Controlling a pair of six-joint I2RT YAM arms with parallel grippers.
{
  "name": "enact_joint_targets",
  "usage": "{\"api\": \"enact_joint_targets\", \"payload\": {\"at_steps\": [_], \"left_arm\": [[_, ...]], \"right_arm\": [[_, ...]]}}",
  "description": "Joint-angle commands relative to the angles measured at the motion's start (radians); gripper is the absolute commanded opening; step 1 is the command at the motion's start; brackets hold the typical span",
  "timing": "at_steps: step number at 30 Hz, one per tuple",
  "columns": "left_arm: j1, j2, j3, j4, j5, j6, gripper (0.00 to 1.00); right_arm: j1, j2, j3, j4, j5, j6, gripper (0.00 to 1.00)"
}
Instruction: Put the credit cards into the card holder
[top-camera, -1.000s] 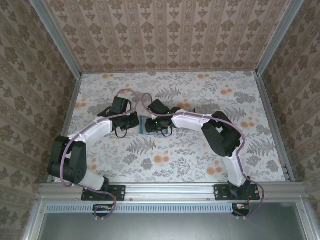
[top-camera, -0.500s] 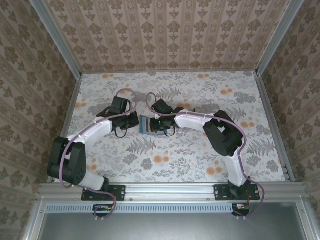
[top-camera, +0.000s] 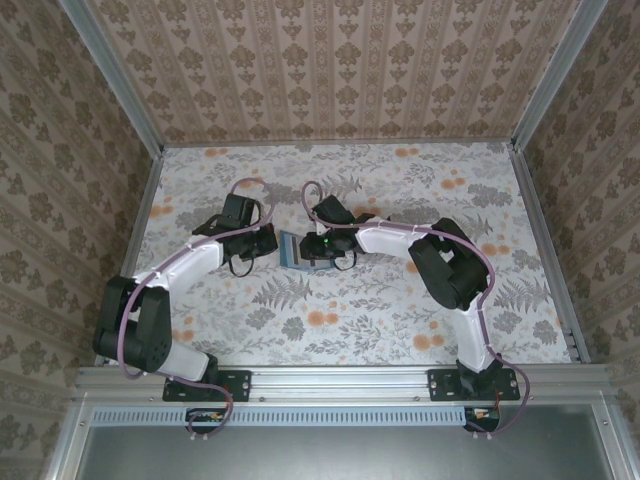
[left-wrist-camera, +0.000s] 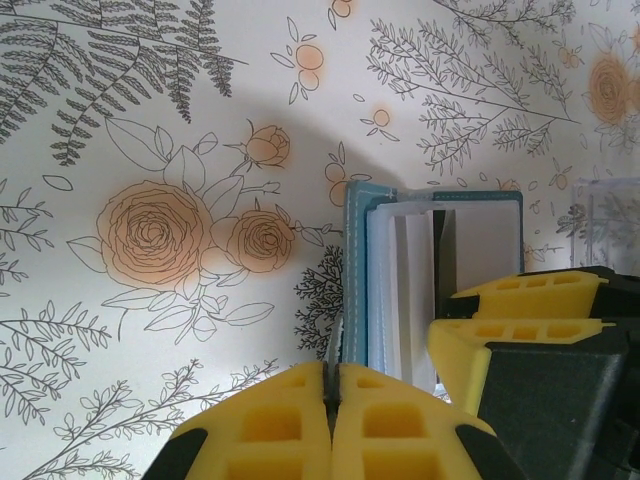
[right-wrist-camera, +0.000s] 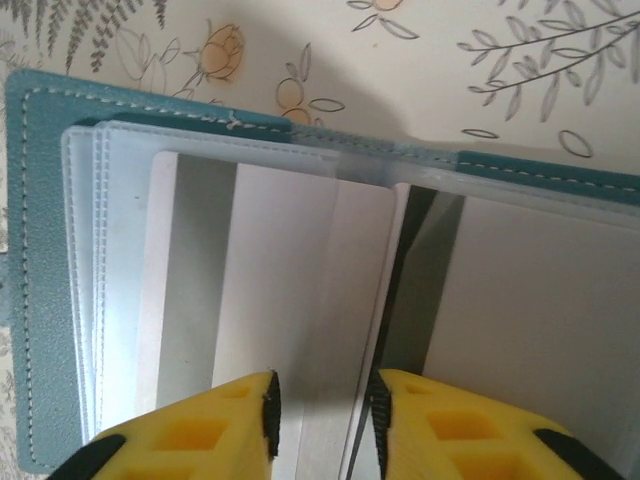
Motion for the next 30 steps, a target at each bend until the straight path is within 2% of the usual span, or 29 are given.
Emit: {"api": "enact_joint_targets", "payload": {"at_steps": [1, 20, 22, 27, 30], "left_arm": [[0.004, -0.034, -0.005, -0.017, 0.008, -0.019, 0.0], [-0.003, -0.018, 0.002, -0.004, 0.021, -0.03, 0.0], [-0.006, -0.02, 0.005, -0.004, 0.021, -0.031, 0.0], [-0.007, -0.028, 0.014, -0.01, 0.027, -0.033, 0.0], [-0.007, -0.041, 0.023, -0.022, 0.026, -0.033, 0.0]], "right_arm": [[0.005, -0.004, 0.017, 0.017, -0.052, 0.022, 0.35], [0.033, 0.051, 0.082, -0.017, -0.059, 0.011, 0.35], [0.034, 0.051, 0.08, -0.008, -0.066, 0.013, 0.31], [0.034, 0.049, 0.086, -0.016, -0.065, 0.004, 0.12], [0.034, 0.035, 0.075, -0.007, -0.071, 0.0, 0.09]]}}
